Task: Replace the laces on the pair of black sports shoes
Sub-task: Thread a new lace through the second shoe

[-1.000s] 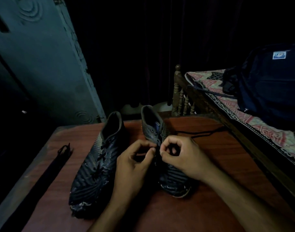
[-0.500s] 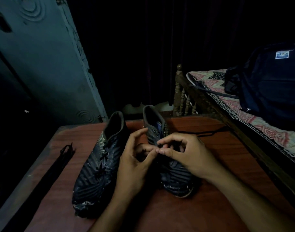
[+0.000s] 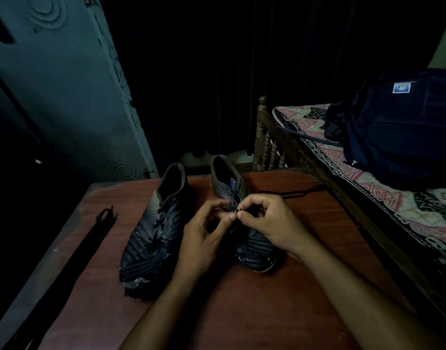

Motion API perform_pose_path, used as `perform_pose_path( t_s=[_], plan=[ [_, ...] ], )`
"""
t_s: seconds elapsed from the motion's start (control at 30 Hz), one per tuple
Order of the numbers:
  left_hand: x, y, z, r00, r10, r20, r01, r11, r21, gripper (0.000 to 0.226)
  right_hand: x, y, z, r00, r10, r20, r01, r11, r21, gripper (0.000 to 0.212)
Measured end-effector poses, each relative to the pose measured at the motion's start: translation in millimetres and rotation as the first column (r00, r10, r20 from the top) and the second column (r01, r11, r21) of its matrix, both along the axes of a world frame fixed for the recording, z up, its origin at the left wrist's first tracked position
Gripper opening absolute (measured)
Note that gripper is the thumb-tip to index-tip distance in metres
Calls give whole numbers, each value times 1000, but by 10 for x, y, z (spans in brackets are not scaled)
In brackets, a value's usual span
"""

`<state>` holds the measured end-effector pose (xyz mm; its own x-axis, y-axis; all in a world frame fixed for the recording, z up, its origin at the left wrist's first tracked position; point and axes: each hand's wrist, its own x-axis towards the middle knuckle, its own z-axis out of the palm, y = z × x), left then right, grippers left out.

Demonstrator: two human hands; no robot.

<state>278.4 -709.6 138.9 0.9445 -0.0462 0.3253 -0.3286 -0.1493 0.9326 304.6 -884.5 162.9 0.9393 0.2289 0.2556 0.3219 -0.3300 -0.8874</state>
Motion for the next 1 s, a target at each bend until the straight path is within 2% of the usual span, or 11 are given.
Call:
perform_pose_path(
  t_s=[0.13,0.23,0.37,0.53,0.67,0.73,0.77,0.83,0.87,0.9,1.0],
  plan=[
    [-130,4,-57,988,-33,154,-5,970,242,20,-264,66,121,993,-116,10,115,989,94,3],
    [-128,2,-160,974,-53,220,-67,862,503,31,-448,52,461,982,-157,102,134,970,205,3],
    [-171,-9,-81,992,-38,120,-60,696,715,60,-690,13,1235,953,-116,281,29,954,298,4],
    [-155,7,190,999,-25,21,-2,601,799,54,-959,-5,1946,921,-116,372,-74,884,461,4],
    [-170,25,483,992,-98,-81,117,458,881,52,-1106,3,2199,919,-140,370,-92,833,545,3],
    [-255,9,775,985,-157,-66,140,532,835,49,-1147,-2,2246,925,-128,357,-92,837,540,5],
    [-342,-12,988,984,-179,-13,133,676,725,47,-1166,-5,2261,928,-129,349,-84,841,535,6],
    [-582,-74,1469,970,-210,122,167,941,295,50,-1184,-21,2231,929,-150,338,-50,854,517,5],
    [-700,-117,1701,950,-249,187,235,967,94,48,-1198,-39,2195,929,-166,330,-27,860,509,6],
    [-815,-166,1892,936,-274,222,281,960,0,45,-1218,-53,2160,934,-174,311,-9,861,508,7],
    [-1123,-346,2100,913,-261,312,279,960,-14,32,-1321,-99,1969,958,-160,238,5,839,544,8]
  ],
)
